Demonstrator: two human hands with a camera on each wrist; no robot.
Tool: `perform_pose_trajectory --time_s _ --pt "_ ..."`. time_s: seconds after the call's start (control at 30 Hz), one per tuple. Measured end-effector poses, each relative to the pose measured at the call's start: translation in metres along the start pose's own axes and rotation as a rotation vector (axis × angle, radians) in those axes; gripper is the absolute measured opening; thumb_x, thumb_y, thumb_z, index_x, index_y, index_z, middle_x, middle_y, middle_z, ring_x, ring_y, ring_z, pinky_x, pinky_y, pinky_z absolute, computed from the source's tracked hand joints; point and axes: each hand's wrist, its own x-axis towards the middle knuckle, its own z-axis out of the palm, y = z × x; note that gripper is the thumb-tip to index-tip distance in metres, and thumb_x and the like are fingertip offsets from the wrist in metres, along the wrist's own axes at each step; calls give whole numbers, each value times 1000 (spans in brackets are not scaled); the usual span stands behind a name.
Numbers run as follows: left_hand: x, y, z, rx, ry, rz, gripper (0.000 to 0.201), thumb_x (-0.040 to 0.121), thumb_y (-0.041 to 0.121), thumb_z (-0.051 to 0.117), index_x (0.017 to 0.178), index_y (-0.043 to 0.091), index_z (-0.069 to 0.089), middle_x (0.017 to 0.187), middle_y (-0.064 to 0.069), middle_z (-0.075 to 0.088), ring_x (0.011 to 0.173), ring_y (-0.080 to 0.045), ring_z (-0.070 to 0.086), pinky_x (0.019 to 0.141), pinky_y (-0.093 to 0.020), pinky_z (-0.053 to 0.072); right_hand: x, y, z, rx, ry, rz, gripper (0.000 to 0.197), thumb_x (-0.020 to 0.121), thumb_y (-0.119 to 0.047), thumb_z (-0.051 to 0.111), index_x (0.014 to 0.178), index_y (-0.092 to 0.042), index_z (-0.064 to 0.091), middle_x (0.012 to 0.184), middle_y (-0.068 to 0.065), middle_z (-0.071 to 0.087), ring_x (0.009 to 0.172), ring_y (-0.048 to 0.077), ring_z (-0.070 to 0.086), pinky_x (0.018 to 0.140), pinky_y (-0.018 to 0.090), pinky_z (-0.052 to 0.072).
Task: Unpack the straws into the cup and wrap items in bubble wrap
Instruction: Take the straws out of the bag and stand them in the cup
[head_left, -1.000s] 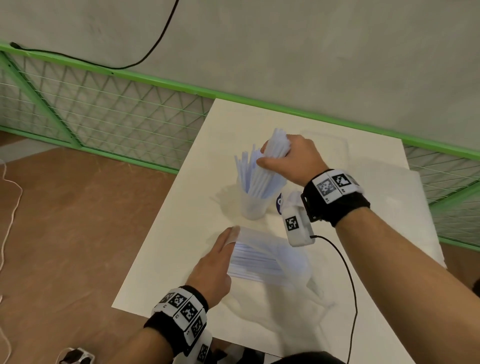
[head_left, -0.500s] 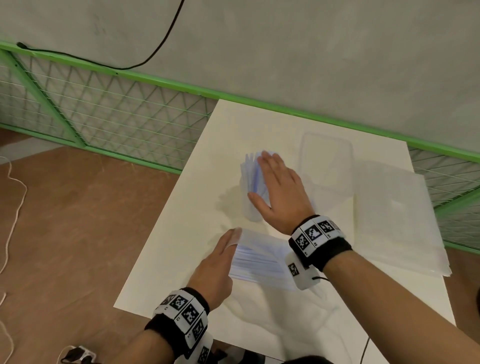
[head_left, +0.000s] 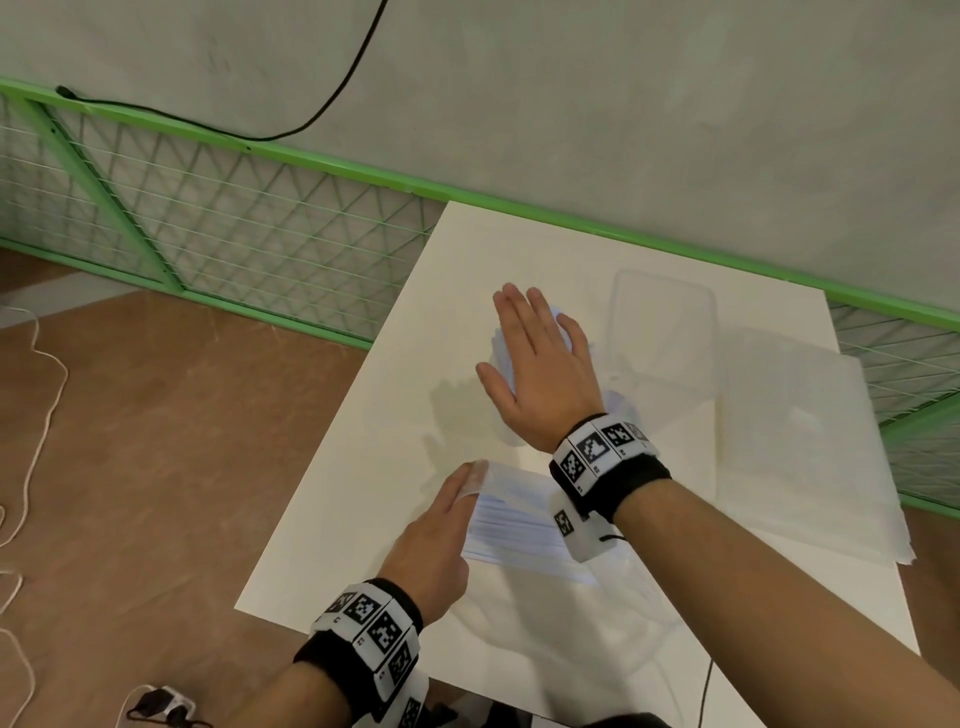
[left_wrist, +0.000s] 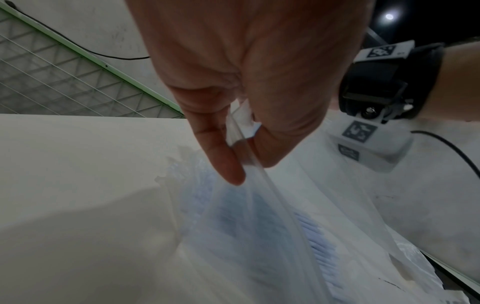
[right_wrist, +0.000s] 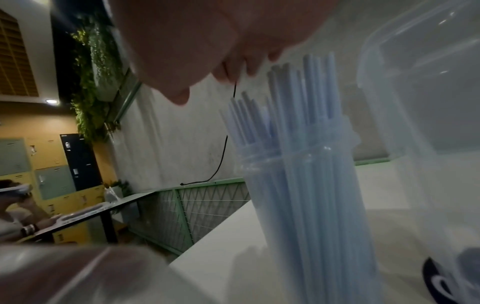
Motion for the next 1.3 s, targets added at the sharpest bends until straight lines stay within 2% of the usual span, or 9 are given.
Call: perform_pose_trajectory --time_s 0.1,0.27,0.37,0.67,0.77,0.87,1.03,1.17,1.3 --pt "0 2 -1 -4 0 -2 101 78 -12 42 155 38 0 161 24 -5 110 -22 59 90 -31 50 8 -1 1 -64 -143 10 70 98 -59 24 155 -19 15 163 -4 15 150 18 3 119 46 0" --pt "-1 -1 -3 -1 13 -1 100 78 -11 43 155 38 1 160 24 -5 111 -21 58 88 -30 50 -5 10 -15 126 126 178 78 92 -61 38 154 -16 20 162 -2 17 150 19 7 118 41 10" --pt "-3 -3 -3 -2 2 -18 101 79 -11 43 155 39 -1 159 26 -6 110 -21 58 89 -32 51 -12 13 -9 141 29 312 97 83 -73 45 155 -16 12 163 3 10 150 25 4 119 43 15" --pt "-4 -5 -6 -15 -14 -20 102 78 -12 43 155 39 -1 161 25 -6 110 -21 59 87 -31 51 27 22 13 19 -68 255 90 74 -85 43 148 -38 22 162 -11 9 146 32 14 109 56 30" --pt "-5 -7 -6 -18 -9 -43 103 78 -12 42 155 40 -2 160 26 -7 107 -18 59 85 -29 51 39 20 17 38 -65 247 74 79 -79 44 142 -41 33 156 -11 27 137 28 34 101 52 39" --pt "-5 -10 -4 -7 -16 -45 103 78 -12 42 155 40 -4 160 26 -8 101 -18 61 83 -30 51 46 19 22 81 24 216 47 89 -60 48 128 -34 53 132 -4 52 113 26 53 87 45 47" --pt "-5 -12 -5 -30 -19 -55 104 77 -13 42 155 40 -3 160 27 -8 102 -16 59 85 -30 51 51 26 34 278 164 59 23 94 -34 56 101 -17 70 103 4 63 87 30 60 74 41 51" --pt "-6 -12 -6 -28 -15 -51 104 77 -12 41 155 40 -3 159 28 -9 102 -16 59 84 -28 51 54 33 29 331 230 33 24 97 -24 54 110 -12 69 111 7 66 98 30 61 86 38 50" --pt "-6 -11 -8 -32 -12 -55 103 77 -12 41 155 40 -3 159 28 -8 105 -14 58 84 -26 49 52 34 31 261 130 32 29 100 -12 48 125 -6 63 134 12 58 125 34 49 106 37 36"
